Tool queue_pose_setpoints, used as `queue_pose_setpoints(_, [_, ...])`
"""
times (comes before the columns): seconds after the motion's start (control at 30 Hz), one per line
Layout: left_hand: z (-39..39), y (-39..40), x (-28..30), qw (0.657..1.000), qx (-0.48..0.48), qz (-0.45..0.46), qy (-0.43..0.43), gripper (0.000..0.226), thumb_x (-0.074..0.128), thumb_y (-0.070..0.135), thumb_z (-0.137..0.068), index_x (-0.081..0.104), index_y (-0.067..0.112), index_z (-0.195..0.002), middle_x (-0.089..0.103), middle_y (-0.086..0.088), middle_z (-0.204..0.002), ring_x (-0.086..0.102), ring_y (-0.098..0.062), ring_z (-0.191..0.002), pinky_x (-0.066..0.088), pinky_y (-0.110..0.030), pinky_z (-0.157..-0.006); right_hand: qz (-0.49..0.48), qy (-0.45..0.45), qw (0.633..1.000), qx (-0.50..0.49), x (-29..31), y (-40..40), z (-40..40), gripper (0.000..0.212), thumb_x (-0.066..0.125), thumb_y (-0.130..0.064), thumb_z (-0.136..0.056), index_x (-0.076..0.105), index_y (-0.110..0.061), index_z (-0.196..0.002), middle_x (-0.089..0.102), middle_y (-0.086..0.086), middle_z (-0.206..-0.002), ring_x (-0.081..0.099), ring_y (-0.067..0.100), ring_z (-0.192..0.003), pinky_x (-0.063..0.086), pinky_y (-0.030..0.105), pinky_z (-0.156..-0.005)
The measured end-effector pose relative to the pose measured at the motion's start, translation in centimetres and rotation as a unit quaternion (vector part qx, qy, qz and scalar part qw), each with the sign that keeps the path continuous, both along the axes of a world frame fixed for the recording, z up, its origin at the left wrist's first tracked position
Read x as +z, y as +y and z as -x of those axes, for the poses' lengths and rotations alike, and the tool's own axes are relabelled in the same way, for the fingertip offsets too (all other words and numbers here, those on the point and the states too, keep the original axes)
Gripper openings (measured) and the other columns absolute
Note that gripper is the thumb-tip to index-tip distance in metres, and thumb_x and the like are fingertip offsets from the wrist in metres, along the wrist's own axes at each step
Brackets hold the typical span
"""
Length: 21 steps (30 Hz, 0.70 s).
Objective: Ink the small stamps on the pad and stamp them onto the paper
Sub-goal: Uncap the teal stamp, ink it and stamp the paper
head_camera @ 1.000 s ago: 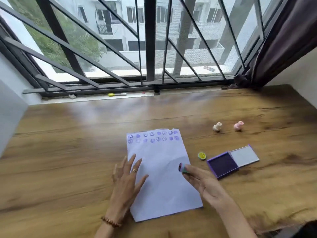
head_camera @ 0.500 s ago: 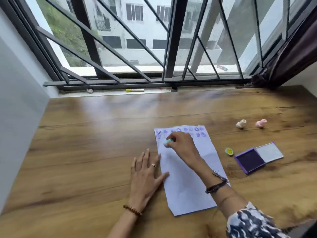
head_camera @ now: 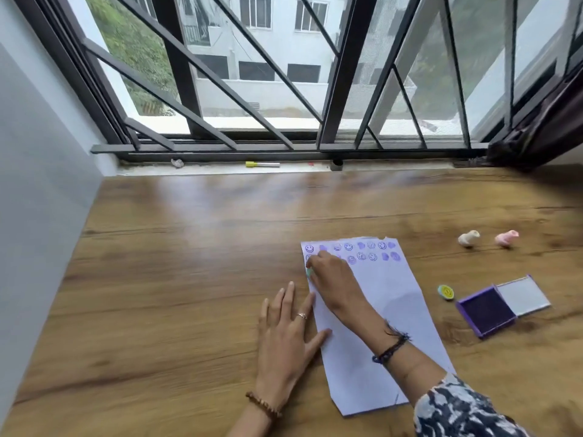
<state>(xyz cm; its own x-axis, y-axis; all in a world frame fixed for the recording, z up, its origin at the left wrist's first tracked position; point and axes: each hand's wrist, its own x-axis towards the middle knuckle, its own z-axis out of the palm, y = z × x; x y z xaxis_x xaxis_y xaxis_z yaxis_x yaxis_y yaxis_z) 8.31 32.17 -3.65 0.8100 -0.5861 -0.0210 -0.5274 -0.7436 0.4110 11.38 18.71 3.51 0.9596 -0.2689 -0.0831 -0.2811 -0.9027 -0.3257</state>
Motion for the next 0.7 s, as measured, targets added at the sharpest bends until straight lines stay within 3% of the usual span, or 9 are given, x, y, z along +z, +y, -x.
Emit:
queue_pose_setpoints(0.1, [-0.1, 0.0, 0.1, 1.000, 0.002, 0.002, 0.004, 0.063, 0.037, 0.066, -0.077, 0.044, 0.034, -0.131, 0.046, -0.007, -0.140, 0.030, -0.021, -0.127, 0.003, -0.036, -0.109, 0.005, 0.025, 0.999, 0.023, -1.0, -0.3, -0.6, 0.019, 0.045, -0.001, -0.080, 0.062, -0.001, -0.087, 0.062, 0.017, -0.094, 0.058, 0.036, -0.088, 0.042, 0.040, -0.071])
queue_pose_setpoints(0.2, [-0.1, 0.2, 0.2, 1.000, -0.004, -0.006, 0.008, 0.063, 0.036, 0.067, -0.078, 0.046, 0.033, -0.130, 0.047, -0.008, -0.139, 0.031, -0.021, -0.127, 0.003, -0.036, -0.109, -0.137, 0.001, 0.989, -0.051, -0.4, -1.7, -0.7, 0.012, 0.060, -0.006, -0.074, 0.069, -0.007, -0.083, 0.068, 0.010, -0.087, 0.060, 0.025, -0.085, 0.046, 0.035, -0.075])
queue_pose_setpoints(0.27, [0.0, 0.2, 0.3, 1.000, -0.004, -0.014, 0.011, 0.064, 0.031, 0.069, -0.080, 0.046, 0.033, -0.131, 0.048, -0.008, -0.139, 0.031, -0.021, -0.127, 0.003, -0.036, -0.109, -0.330, -0.073, 0.923, -0.183, 0.5, -3.3, 0.9, 0.010, 0.071, -0.009, -0.071, 0.072, -0.011, -0.080, 0.070, 0.006, -0.082, 0.061, 0.015, -0.078, 0.049, 0.026, -0.076])
queue_pose_setpoints(0.33, [0.0, 0.2, 0.2, 1.000, 0.000, -0.022, 0.004, 0.065, 0.022, 0.070, -0.083, 0.045, 0.034, -0.131, 0.048, -0.008, -0.139, 0.031, -0.021, -0.126, 0.002, -0.036, -0.109, -0.512, -0.142, 0.800, -0.279, 1.4, -5.6, 3.4, 0.014, 0.072, -0.007, -0.074, 0.071, -0.007, -0.088, 0.071, 0.010, -0.088, 0.065, 0.013, -0.079, 0.055, 0.017, -0.076])
queue_pose_setpoints(0.4, [-0.1, 0.0, 0.3, 0.999, 0.016, -0.026, -0.009, 0.068, 0.014, 0.072, -0.084, 0.048, 0.033, -0.129, 0.050, -0.007, -0.137, 0.030, -0.020, -0.127, 0.001, -0.039, -0.107, -0.598, -0.167, 0.712, -0.327, 2.1, -8.0, 6.3, 0.019, 0.068, -0.005, -0.078, 0.068, -0.004, -0.097, 0.071, 0.009, -0.090, 0.068, 0.010, -0.078, 0.055, 0.013, -0.073])
queue_pose_setpoints(0.5, [-0.1, -1.5, 1.2, 0.997, 0.053, 0.000, -0.060, 0.070, 0.013, 0.070, -0.085, 0.055, 0.029, -0.123, 0.054, -0.008, -0.131, 0.030, -0.020, -0.126, 0.004, -0.045, -0.105, -0.645, -0.203, 0.645, -0.357, 3.1, -10.9, 10.6, 0.014, 0.065, -0.005, -0.077, 0.069, -0.006, -0.090, 0.074, 0.003, -0.083, 0.069, 0.008, -0.077, 0.055, 0.013, -0.070])
queue_pose_setpoints(0.57, [0.1, -3.8, 2.1, 0.993, 0.046, 0.030, -0.103, 0.062, 0.024, 0.064, -0.086, 0.058, 0.024, -0.119, 0.059, -0.007, -0.124, 0.035, -0.021, -0.123, 0.010, -0.047, -0.104, -0.655, -0.234, 0.610, -0.380, 3.6, -12.5, 13.6, 0.015, 0.071, -0.009, -0.064, 0.072, -0.008, -0.079, 0.074, -0.001, -0.073, 0.070, 0.006, -0.070, 0.056, 0.013, -0.067])
queue_pose_setpoints(0.7, [1.8, -10.6, 3.4, 0.986, -0.043, 0.098, -0.128, 0.038, 0.039, 0.046, -0.084, 0.063, 0.027, -0.106, 0.065, 0.003, -0.107, 0.042, -0.014, -0.112, 0.021, -0.041, -0.098, -0.656, -0.266, 0.577, -0.408, 3.6, -15.6, 18.5, 0.022, 0.075, -0.020, -0.042, 0.077, -0.012, -0.062, 0.075, -0.003, -0.068, 0.069, 0.004, -0.064, 0.056, 0.013, -0.061])
